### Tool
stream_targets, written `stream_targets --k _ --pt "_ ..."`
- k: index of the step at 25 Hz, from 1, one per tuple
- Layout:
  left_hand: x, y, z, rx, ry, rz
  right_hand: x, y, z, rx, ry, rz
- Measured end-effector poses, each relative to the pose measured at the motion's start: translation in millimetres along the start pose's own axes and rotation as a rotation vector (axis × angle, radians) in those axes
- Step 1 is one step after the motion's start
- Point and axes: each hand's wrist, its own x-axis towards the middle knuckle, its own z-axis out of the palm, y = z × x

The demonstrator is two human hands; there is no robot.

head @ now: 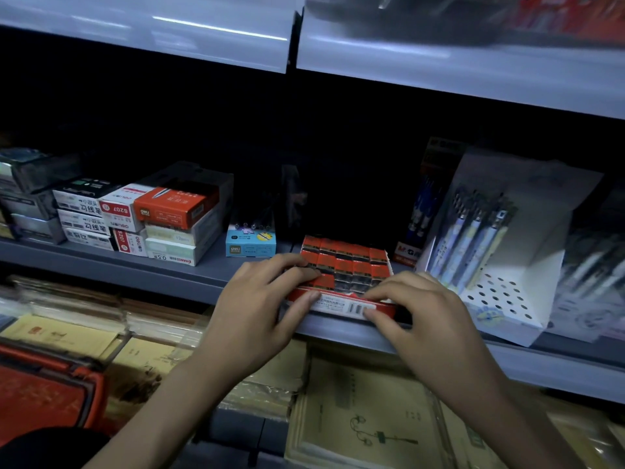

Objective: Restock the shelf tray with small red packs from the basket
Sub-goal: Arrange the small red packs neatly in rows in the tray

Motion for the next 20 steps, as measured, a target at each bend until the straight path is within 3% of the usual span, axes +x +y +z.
stream_targets --k 4,12,20 --pt "6.0 -2.0 5.8 -0.013 -0.037 -0.070 5.4 1.1 4.6 -0.023 0.000 0.037" --pt "-3.4 5.1 2.1 0.235 -0.031 0.060 -3.9 -7.3 11.1 -0.106 -0.003 0.013" --pt "-4.5 9.7 12.7 0.212 0.017 0.128 0.5 -3.7 19.8 -0.210 0.098 0.043"
